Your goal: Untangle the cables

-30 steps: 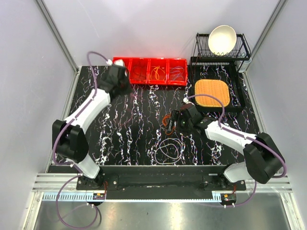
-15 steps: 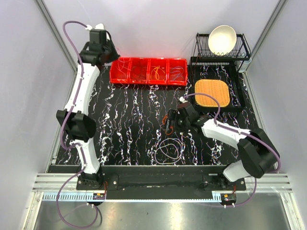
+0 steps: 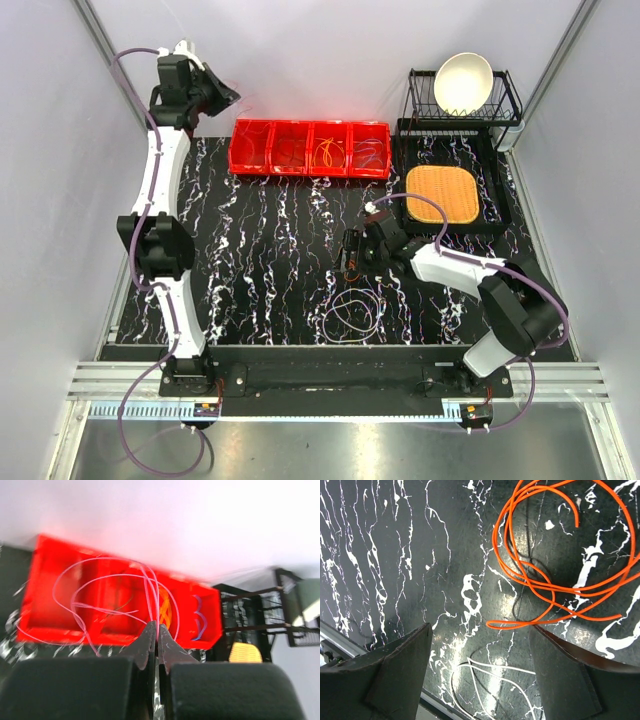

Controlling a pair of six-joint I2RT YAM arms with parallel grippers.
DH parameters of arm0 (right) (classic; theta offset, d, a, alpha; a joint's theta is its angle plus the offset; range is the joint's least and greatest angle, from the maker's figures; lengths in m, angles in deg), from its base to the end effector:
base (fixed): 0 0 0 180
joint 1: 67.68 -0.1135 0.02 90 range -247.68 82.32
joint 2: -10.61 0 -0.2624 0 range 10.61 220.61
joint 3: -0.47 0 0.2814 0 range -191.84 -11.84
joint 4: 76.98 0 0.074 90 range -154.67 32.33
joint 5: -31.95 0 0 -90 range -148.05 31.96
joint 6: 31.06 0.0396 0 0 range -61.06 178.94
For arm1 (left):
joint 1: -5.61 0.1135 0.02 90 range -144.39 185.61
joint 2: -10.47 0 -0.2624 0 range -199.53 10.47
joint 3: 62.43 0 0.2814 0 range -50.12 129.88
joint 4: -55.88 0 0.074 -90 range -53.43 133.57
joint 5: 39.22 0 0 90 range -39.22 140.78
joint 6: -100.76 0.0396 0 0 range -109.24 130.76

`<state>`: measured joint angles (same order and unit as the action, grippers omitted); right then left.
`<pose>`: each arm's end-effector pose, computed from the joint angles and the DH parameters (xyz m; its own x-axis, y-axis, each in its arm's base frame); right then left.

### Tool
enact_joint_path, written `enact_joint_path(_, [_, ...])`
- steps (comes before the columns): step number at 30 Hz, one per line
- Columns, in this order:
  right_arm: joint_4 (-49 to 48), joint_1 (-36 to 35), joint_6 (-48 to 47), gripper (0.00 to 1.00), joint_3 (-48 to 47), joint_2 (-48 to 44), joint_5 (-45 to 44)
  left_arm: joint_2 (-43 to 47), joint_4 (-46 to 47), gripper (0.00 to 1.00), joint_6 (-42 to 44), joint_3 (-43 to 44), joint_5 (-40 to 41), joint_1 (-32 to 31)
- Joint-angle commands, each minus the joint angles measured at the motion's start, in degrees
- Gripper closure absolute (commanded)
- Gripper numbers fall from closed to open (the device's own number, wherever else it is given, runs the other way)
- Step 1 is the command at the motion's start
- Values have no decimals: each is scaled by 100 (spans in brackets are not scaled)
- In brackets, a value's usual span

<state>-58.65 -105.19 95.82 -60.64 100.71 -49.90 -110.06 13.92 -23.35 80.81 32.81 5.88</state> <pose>0.2689 0.2135 0.1563 -0.8739 0.0781 -0.4797 -0.1931 0.8499 0.4902 0.5184 -0.0098 0.4113 -0.4338 -0.5355 -0.7246 0.0526 0.7878 -0.6136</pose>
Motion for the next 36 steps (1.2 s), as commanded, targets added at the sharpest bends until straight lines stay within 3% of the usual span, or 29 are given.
enact_joint_path(1, [-259, -63, -120, 17, -236, 42, 135, 29, 1303, 100, -96, 213, -619, -36])
enact_joint_path(11, [-303, -63, -146, 17, -174, 34, 127, -312, 2455, 100, -61, -218, -110, -36])
enact_joint_path(20, [-303, -54, -164, 17, -174, 68, 126, -989, 2481, 100, -175, -410, -92, 104])
enact_joint_path(24, [-303, -54, -173, 17, -183, 51, 126, -1043, 2692, 100, -219, -937, 22, 113])
enact_joint_path(33, [-303, -63, -173, 17, -165, 42, 117, -1157, 2657, 100, -307, -1140, 136, 175])
enact_joint_path(36, [-303, -54, -155, 17, -174, 42, 126, -1139, 2578, 94, -290, -1097, 145, 175])
